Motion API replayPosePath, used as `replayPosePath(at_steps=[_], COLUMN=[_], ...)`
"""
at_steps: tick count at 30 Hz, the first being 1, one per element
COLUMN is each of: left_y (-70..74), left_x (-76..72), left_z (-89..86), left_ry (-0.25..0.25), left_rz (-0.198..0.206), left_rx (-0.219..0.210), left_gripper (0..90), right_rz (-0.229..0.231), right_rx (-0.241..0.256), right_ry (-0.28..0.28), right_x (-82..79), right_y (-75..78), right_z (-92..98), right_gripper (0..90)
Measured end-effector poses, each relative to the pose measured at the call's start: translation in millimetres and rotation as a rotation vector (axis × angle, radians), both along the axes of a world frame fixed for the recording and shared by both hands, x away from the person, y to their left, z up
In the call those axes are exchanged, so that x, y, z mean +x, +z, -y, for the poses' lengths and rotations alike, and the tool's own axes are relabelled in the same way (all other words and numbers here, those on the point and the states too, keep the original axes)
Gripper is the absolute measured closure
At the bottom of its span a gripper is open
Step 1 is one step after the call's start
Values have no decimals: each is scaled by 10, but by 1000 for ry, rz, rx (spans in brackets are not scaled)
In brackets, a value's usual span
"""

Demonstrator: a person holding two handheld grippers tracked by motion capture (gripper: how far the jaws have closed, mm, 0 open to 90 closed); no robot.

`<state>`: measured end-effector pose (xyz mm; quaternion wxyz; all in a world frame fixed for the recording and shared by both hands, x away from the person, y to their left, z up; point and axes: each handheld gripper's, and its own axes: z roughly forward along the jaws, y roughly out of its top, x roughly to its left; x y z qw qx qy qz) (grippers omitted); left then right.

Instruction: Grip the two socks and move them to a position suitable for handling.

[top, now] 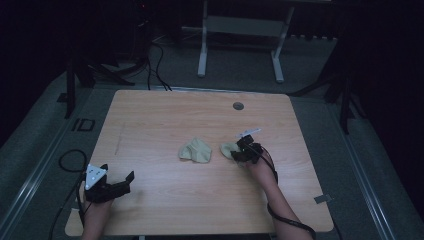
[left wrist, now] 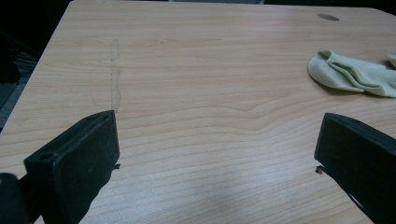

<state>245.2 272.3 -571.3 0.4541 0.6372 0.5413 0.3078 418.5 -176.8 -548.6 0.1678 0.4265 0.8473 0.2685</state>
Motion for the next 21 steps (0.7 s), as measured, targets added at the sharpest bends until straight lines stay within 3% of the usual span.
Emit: replayPosePath(at_steps=[1, 2, 5, 9, 13, 19, 21], left_y=[0, 0, 0, 0, 0, 0, 2], left_x=[0, -1, -1, 1, 1, 3, 3], left_z=[0, 6, 11, 19, 18, 31, 34], left_ry=[0, -3, -6, -8, -7, -9, -10], left_rz=[0, -1, -3, -5, -4, -7, -9], left_rx=[0, 1, 8, 7, 6, 9, 10], left_gripper=[0, 0, 0, 0, 0, 0, 0], right_rz=[3, 9, 19, -6, 5, 40, 58], right_rx=[-1, -6, -21, -34, -24, 23, 35], right_ry=[-7, -7, -4, 7, 8, 39, 64], right_x=[-5, -19, -32, -22, -50, -170, -272], right_y=[0, 1, 2, 46, 110, 392, 553], right_z=[-2, -13, -38, -69, -75, -103, -136], right_gripper=[592, 719, 797, 822, 830, 831, 831])
